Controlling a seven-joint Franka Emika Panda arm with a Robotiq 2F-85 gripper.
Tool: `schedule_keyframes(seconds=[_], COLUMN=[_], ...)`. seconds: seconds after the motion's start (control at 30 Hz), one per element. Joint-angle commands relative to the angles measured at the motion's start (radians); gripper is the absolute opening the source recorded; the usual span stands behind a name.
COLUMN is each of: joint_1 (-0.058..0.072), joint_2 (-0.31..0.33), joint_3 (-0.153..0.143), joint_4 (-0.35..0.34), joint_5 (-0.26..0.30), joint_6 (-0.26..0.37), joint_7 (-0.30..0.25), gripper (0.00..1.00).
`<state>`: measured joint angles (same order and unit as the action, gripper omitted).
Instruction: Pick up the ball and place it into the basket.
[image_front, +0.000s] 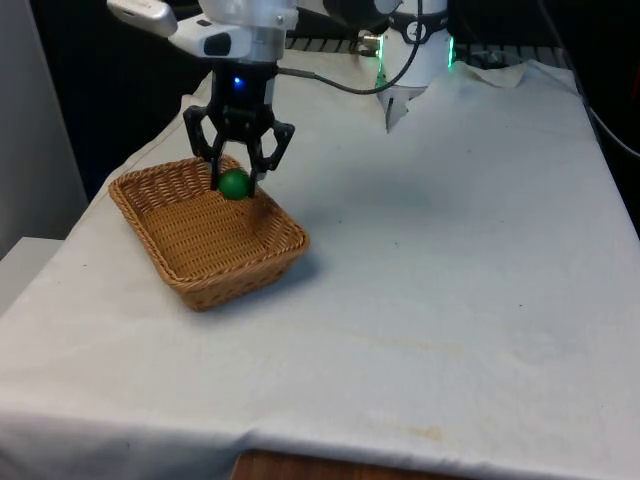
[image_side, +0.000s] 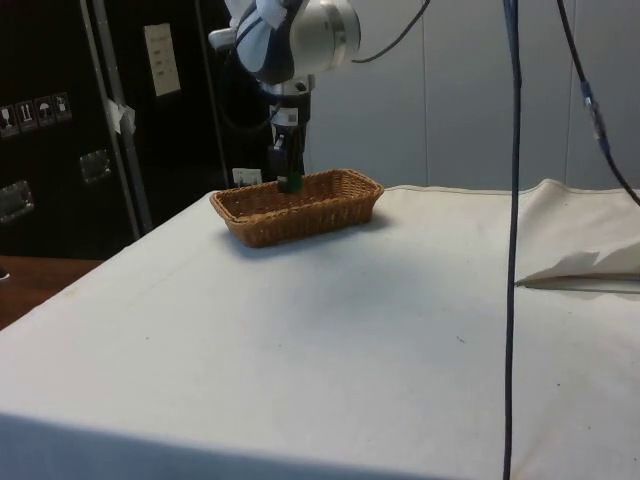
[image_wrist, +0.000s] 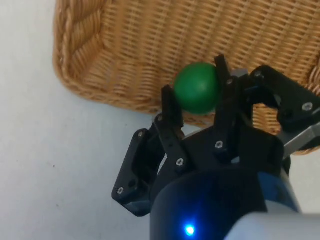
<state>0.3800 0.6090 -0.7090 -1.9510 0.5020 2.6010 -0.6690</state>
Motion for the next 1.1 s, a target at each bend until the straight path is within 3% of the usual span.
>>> schedule_keyframes(seconds=[0.0, 0.03, 0.07, 0.1, 0.17, 0.33, 0.37, 0.4, 0.6, 0.63, 0.67, 0.9, 0.93, 0.97, 1.0, 1.03, 1.07], joint_1=[-0.017, -0.001, -0.004, -0.019, -0.020, -0.021, -0.007, -0.021, -0.019, -0.006, -0.019, -0.012, -0.006, -0.011, -0.010, -0.009, -0.009], joint_2=[0.006, 0.005, 0.015, 0.024, 0.035, 0.069, 0.065, 0.069, 0.115, 0.117, 0.119, 0.140, 0.144, 0.140, 0.140, 0.140, 0.140], joint_3=[0.011, -0.003, -0.006, 0.009, 0.009, 0.011, -0.006, 0.011, 0.021, 0.004, 0.022, 0.013, 0.007, 0.012, 0.010, 0.008, 0.007], joint_4=[0.008, 0.002, 0.004, 0.010, 0.010, 0.012, 0.007, 0.012, 0.013, 0.009, 0.014, 0.020, 0.017, 0.020, 0.021, 0.022, 0.022], joint_5=[0.018, 0.007, 0.024, 0.044, 0.062, 0.116, 0.096, 0.116, 0.181, 0.171, 0.188, 0.206, 0.202, 0.206, 0.205, 0.204, 0.204], joint_6=[0.016, 0.004, 0.014, 0.035, 0.047, 0.086, 0.065, 0.086, 0.133, 0.116, 0.137, 0.135, 0.134, 0.133, 0.131, 0.127, 0.126], joint_7=[-0.021, -0.006, -0.022, -0.041, -0.053, -0.082, -0.065, -0.082, -0.106, -0.093, -0.107, -0.103, -0.095, -0.102, -0.101, -0.100, -0.100], gripper=[0.01, 0.01, 0.01, 0.01, 0.01, 0.01, 0.01, 0.01, 0.01, 0.01, 0.01, 0.01, 0.01, 0.01, 0.05, 0.24, 0.32])
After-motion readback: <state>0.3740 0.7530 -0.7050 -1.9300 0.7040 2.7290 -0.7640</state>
